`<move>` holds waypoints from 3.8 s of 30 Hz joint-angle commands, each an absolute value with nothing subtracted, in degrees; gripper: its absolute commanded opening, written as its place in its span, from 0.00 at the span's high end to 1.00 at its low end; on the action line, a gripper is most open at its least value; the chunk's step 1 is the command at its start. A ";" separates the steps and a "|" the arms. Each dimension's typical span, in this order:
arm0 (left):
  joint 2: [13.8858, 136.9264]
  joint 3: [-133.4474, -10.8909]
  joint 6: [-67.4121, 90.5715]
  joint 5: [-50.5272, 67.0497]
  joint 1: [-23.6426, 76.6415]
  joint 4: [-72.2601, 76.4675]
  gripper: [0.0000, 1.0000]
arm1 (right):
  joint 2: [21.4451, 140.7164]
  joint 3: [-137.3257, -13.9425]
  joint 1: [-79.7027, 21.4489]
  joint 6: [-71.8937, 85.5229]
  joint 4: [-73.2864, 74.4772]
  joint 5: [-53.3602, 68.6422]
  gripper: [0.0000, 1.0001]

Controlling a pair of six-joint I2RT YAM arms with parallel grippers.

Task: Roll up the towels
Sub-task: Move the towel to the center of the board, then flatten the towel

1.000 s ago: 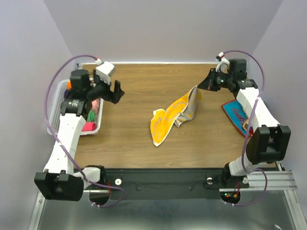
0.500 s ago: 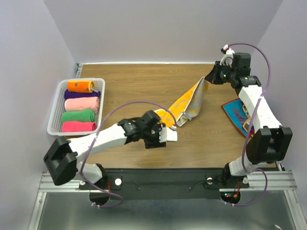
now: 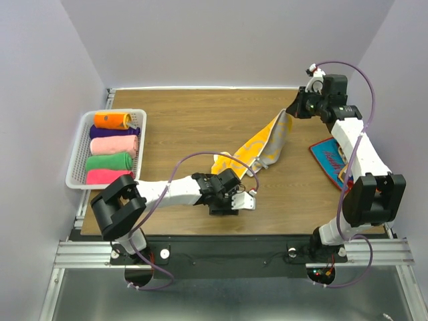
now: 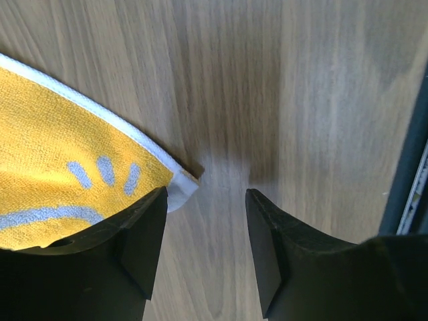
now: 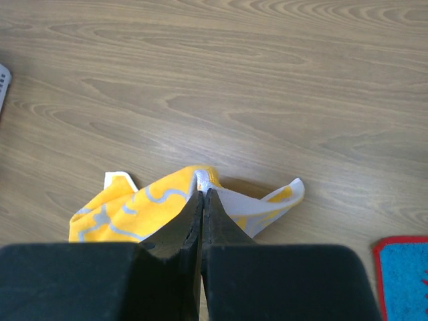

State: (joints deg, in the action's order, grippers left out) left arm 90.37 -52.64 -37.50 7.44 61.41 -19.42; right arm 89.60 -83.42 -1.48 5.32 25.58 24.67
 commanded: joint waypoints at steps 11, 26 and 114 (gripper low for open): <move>95.71 -55.63 -41.22 7.03 60.30 -14.33 0.51 | 89.38 -83.14 -1.23 2.46 24.78 23.12 0.99; 89.05 -61.08 -42.63 10.99 53.26 -22.59 1.00 | 89.21 -84.55 -1.32 0.44 25.93 23.03 0.99; 98.25 -56.51 -44.12 14.49 50.10 -21.88 0.48 | 90.79 -84.64 -1.23 -5.45 29.18 19.78 0.99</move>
